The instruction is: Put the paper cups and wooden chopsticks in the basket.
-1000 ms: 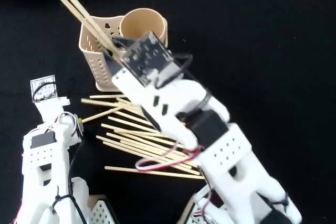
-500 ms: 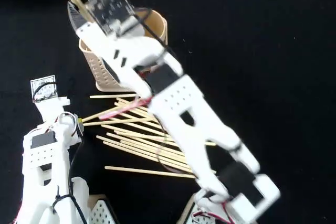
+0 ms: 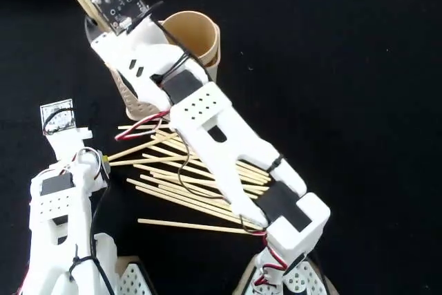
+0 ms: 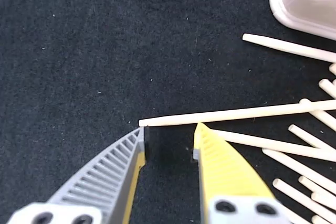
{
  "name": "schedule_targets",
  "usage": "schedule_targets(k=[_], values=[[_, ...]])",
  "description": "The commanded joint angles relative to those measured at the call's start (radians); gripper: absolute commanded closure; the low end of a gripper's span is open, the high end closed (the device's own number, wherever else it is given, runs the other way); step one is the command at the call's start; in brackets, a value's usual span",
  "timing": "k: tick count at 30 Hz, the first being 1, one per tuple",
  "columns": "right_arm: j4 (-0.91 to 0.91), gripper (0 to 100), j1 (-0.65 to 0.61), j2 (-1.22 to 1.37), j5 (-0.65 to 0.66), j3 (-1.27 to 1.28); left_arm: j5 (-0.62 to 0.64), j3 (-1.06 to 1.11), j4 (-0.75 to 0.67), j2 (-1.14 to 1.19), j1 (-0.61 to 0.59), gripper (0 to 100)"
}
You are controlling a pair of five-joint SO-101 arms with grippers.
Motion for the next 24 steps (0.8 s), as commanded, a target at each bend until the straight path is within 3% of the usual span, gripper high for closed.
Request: schedule_targets(k=[1, 7, 18, 20, 23, 24], values=[[0.012, 98.5, 0.029, -0.061, -0.008, 0.024, 0.008, -0.047, -0.015, 0.002, -0.002, 83], [0.178, 84.2, 0.031, -0.11, -0.009, 0.015, 0.008, -0.048, -0.017, 0.002, -0.002, 83], [0.58, 85.4, 0.035, -0.363, -0.009, -0.242, 0.008, -0.038, -0.046, 0.008, -0.001, 83], [0.698, 87.4, 0.068, -0.433, -0.008, -0.288, 0.008, -0.038, -0.046, 0.008, -0.001, 83], [0.85, 99.3, 0.15, -0.539, -0.008, -0.325, 0.008, -0.038, -0.044, 0.008, -0.001, 83], [0.896, 97.4, 0.192, -0.568, -0.008, -0.326, 0.008, -0.038, -0.043, 0.008, -0.001, 83]])
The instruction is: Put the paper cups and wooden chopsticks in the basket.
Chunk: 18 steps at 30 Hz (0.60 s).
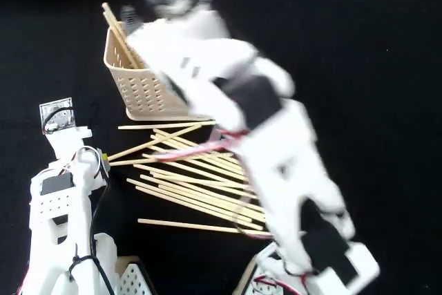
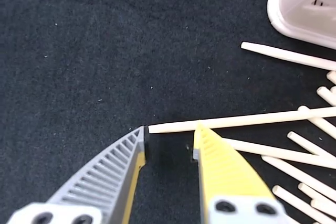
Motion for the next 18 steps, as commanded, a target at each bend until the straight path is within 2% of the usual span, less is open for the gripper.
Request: schedule_targets(k=[1, 6, 11, 14, 18], values=[[0.173, 96.3, 0.14, -0.137, -0.005, -0.056, 0.009, -0.038, -0.012, 0.0, -0.001, 83], [0.341, 97.4, 0.354, -0.245, -0.005, 0.091, 0.008, -0.073, 0.046, -0.005, 0.001, 83], [0.387, 97.3, 0.54, -0.343, -0.003, 0.412, -0.005, -0.185, 0.226, -0.002, 0.002, 83], [0.304, 97.3, 0.623, -0.387, -0.003, 0.685, -0.107, -0.239, 0.33, 0.003, 0.002, 83], [0.064, 97.3, 0.669, -0.466, -0.003, 1.055, -0.341, -0.302, 0.463, 0.003, 0.021, 83]])
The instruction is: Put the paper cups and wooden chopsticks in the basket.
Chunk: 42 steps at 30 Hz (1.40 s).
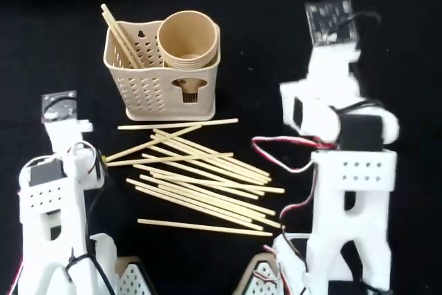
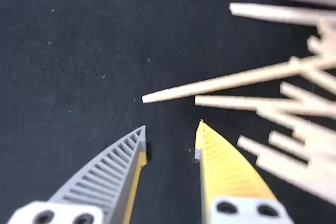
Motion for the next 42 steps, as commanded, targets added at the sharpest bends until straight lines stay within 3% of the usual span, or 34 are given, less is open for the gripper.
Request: schedule_targets(k=[1, 5, 13, 17, 20, 25, 31, 38, 42], values=[[-0.226, 97.3, 0.038, -0.087, -0.003, 0.331, -0.218, -0.096, 0.12, 0.003, 0.038, 83], [-0.428, 97.3, 0.037, -0.147, -0.009, 0.613, -0.376, -0.114, 0.207, -0.005, 0.147, 83], [-0.658, 97.3, 0.034, -0.17, -0.049, 0.845, -0.384, -0.105, 0.219, 0.006, 0.443, 83], [-0.68, 97.3, 0.038, -0.17, -0.063, 0.862, -0.367, -0.104, 0.224, 0.011, 0.584, 81], [-0.68, 97.3, 0.038, -0.17, -0.064, 0.862, -0.347, -0.125, 0.304, 0.063, 0.647, 72], [-0.68, 97.3, 0.038, -0.17, -0.064, 0.86, -0.428, -0.134, 0.373, 0.178, 0.746, 76], [-0.68, 97.3, 0.038, -0.17, -0.061, 0.86, -0.353, -0.131, 0.218, 0.238, 0.753, 74], [-0.68, 97.3, 0.038, -0.17, -0.061, 0.86, -0.348, -0.114, 0.163, 0.33, 0.759, 73], [-0.68, 97.3, 0.038, -0.17, -0.061, 0.858, -0.344, -0.114, 0.051, 0.371, 0.742, 75]])
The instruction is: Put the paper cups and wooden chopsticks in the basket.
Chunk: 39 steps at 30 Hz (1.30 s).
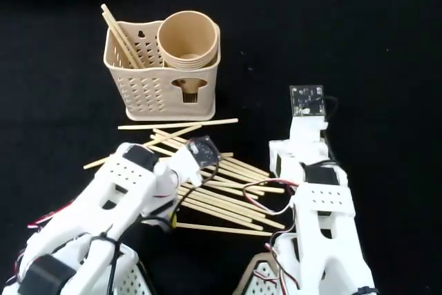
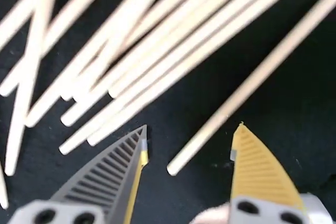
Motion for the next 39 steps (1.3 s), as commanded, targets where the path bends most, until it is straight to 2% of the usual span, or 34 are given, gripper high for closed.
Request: schedule_targets(k=[1, 5, 16, 22, 25, 36, 39], values=[[-0.021, 97.3, 0.012, -0.019, -0.005, -0.005, 0.012, -0.021, -0.107, 0.028, -0.016, 75], [-0.021, 97.3, 0.012, -0.019, -0.002, -0.004, 0.012, -0.027, -0.173, 0.075, -0.035, 74], [-0.021, 97.3, 0.012, -0.019, -0.002, -0.005, 0.005, -0.021, -0.167, 0.239, 0.018, 75], [-0.021, 97.3, 0.012, -0.019, 0.002, -0.005, 0.005, -0.062, -0.034, 0.239, 0.127, 75], [-0.021, 97.3, 0.012, -0.019, 0.002, -0.005, 0.005, -0.059, -0.023, 0.239, 0.157, 75], [-0.021, 97.3, 0.012, -0.019, 0.003, -0.004, 0.003, -0.077, -0.012, 0.239, 0.151, 75], [-0.021, 97.3, 0.012, -0.019, 0.003, -0.004, 0.003, -0.105, 0.035, 0.239, 0.162, 75]])
